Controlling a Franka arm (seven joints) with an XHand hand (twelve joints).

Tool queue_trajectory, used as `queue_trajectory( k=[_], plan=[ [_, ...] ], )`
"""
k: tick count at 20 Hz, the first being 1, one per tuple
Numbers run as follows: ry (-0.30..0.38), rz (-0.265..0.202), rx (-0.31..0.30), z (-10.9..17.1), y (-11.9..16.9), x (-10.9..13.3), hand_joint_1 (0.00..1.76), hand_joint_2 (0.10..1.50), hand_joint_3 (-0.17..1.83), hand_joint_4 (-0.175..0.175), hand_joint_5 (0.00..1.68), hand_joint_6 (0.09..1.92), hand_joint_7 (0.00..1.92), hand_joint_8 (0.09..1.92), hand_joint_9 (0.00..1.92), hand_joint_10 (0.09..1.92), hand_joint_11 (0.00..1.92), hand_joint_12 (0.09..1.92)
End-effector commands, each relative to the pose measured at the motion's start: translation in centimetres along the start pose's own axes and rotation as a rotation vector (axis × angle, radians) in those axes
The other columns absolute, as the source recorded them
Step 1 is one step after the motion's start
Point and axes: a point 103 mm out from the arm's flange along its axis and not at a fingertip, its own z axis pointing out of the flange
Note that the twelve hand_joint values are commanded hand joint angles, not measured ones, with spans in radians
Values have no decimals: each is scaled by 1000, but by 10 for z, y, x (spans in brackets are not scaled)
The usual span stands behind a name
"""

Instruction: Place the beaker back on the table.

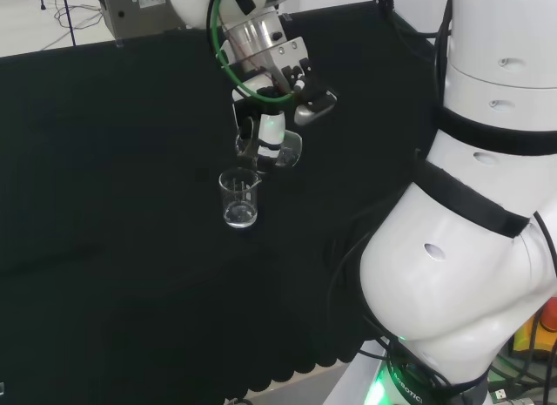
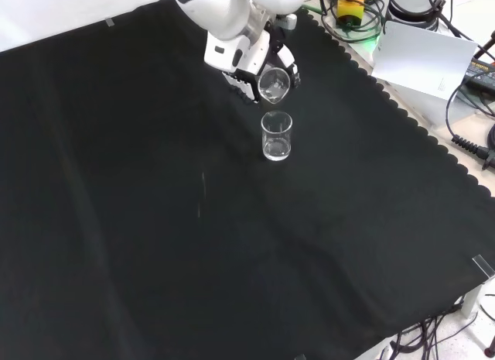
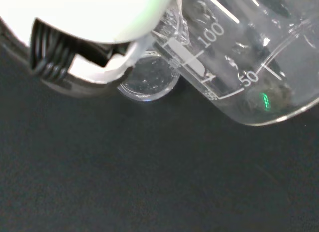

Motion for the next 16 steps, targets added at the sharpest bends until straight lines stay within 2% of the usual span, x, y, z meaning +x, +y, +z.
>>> queue_trajectory(
  k=[1, 4, 12, 16],
  plan=[
    [94, -73, -103, 3, -1, -19, 1324, 667, 525, -175, 1471, 213, 1594, 87, 1679, 87, 1451, 634],
    [155, -100, -173, 3, 1, -27, 1324, 670, 521, -175, 1470, 214, 1593, 87, 1675, 87, 1450, 635],
    [236, -133, -341, 9, 23, -51, 1322, 688, 490, -175, 1462, 219, 1588, 87, 1659, 87, 1442, 638],
    [276, -153, -367, 14, 43, -62, 1322, 693, 481, -175, 1460, 220, 1586, 87, 1653, 87, 1439, 639]
  ],
)
